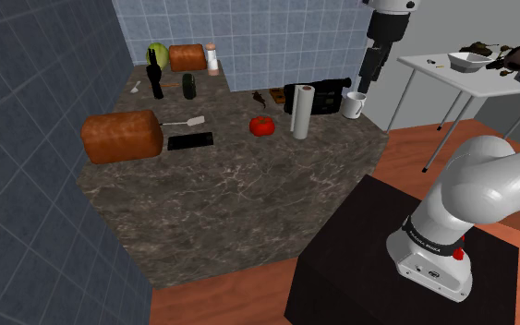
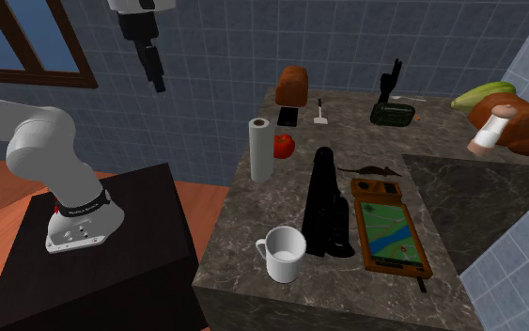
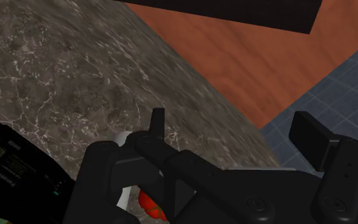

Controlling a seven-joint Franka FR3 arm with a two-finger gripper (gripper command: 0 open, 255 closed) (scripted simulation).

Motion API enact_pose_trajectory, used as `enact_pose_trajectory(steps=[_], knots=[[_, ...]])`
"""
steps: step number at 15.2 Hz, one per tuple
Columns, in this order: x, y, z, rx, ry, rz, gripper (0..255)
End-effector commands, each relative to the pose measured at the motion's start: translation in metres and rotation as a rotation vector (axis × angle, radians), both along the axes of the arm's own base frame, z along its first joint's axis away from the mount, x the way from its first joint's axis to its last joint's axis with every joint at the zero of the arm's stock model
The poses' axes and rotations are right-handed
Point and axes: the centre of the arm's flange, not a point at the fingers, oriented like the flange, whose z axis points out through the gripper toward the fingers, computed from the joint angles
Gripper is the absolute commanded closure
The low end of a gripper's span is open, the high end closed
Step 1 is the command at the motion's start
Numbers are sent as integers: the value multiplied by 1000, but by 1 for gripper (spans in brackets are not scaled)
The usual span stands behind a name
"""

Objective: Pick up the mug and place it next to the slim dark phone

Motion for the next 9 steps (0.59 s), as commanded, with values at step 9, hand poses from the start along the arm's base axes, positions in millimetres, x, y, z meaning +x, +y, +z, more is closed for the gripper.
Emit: enact_pose_trajectory(steps=[9], knots=[[29,-96,-38,17,-7,10,0]])
